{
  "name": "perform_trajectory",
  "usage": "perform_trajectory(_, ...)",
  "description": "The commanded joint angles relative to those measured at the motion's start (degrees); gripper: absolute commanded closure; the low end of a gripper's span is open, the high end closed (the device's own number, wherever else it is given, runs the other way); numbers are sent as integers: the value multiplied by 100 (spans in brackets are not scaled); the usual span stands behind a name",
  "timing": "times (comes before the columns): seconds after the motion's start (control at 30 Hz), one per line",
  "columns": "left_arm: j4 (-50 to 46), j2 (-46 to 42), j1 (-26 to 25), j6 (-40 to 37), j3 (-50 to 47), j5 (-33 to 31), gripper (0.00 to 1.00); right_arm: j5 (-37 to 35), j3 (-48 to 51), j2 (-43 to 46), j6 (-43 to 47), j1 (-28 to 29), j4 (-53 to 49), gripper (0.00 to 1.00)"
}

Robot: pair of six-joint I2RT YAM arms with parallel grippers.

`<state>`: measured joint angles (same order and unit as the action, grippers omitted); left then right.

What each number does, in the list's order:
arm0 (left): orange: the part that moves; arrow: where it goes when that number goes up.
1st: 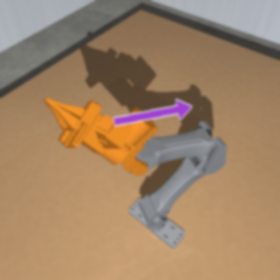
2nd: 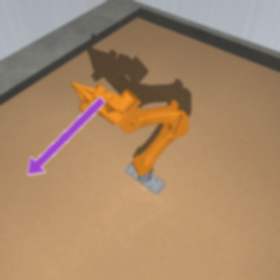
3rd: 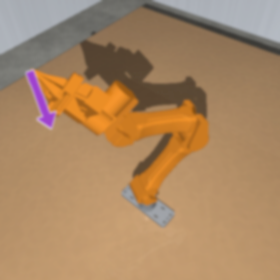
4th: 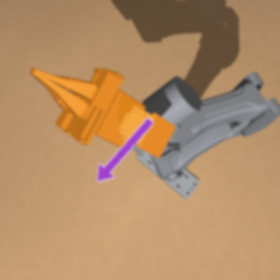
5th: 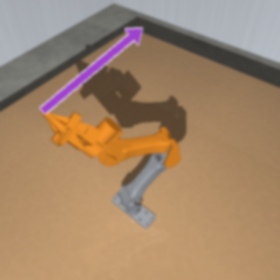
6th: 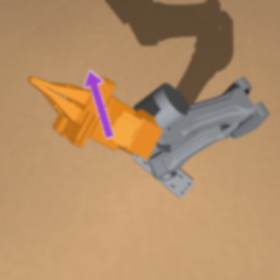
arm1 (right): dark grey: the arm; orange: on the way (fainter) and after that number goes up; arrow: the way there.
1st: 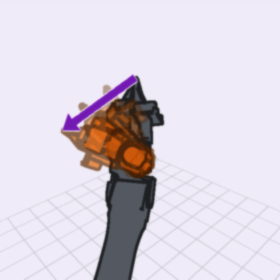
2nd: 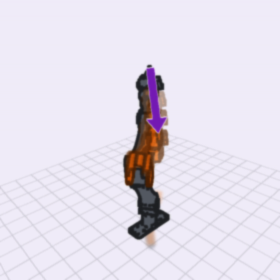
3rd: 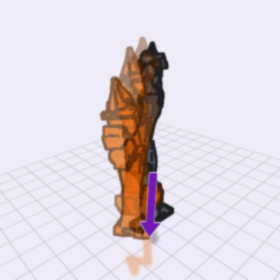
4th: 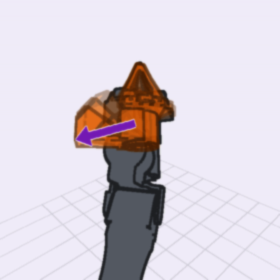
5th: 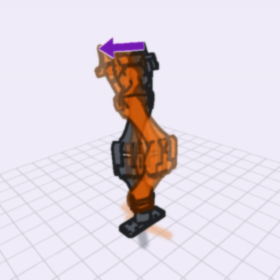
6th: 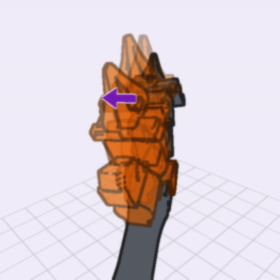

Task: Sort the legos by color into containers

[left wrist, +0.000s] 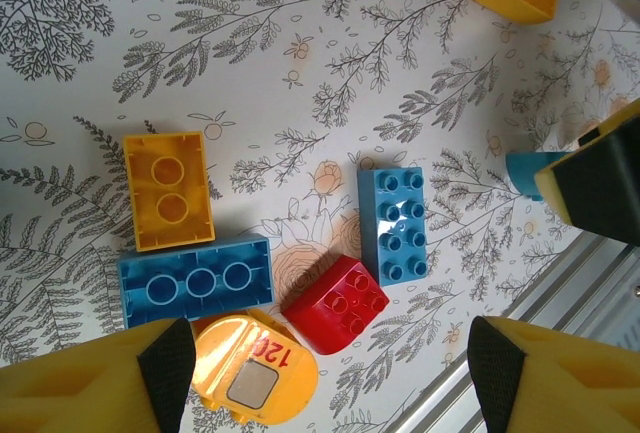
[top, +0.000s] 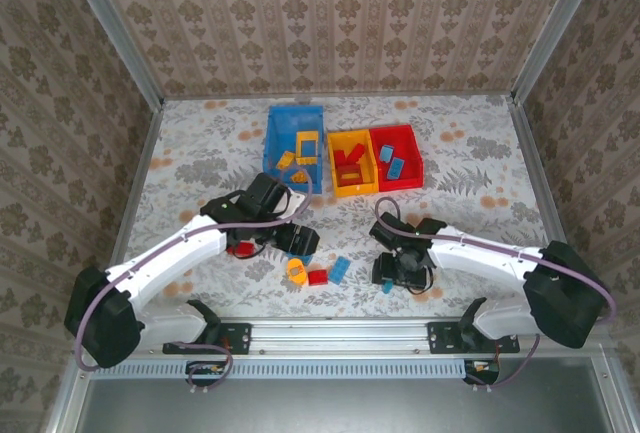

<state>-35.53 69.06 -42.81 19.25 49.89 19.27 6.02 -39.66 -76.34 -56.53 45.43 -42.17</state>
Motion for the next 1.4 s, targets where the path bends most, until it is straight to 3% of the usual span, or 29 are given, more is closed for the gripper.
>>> perform_trajectory(0.0, 37, -224, -76, -104, 48, 7, 24, 19, 38, -209, -440, 8, 287, 33)
perform_trajectory(0.17, 3, -331, -105, -105, 21, -2, 24, 36, 169, -294, -718, 8, 514, 38)
perform_trajectory(0.43, -101, -454, -109, -171, 80, 60, 24, -189, 236, -563, -1007, 9, 842, 61)
perform_trajectory(0.67, -117, -507, -114, -87, 325, 55, 25, -673, -385, -156, -739, -216, 191, 76)
perform_trajectory(0.83, 74, -210, -1, 143, 990, 24, 25, -984, -1611, -130, 426, -1370, -531, 77)
perform_trajectory(1.0, 240, 461, 234, 211, 1912, 60, 25, -1208, -3377, -1283, 1702, -2366, -697, 76)
perform_trajectory(1.23, 452, 1502, 542, 347, 2944, 40, 26, -1836, -5634, -3181, 2406, -2709, -790, 75)
perform_trajectory(1.37, 630, 1794, 624, 456, 3127, 71, 26, -1893, -6331, -3897, 2425, -2861, -765, 75)
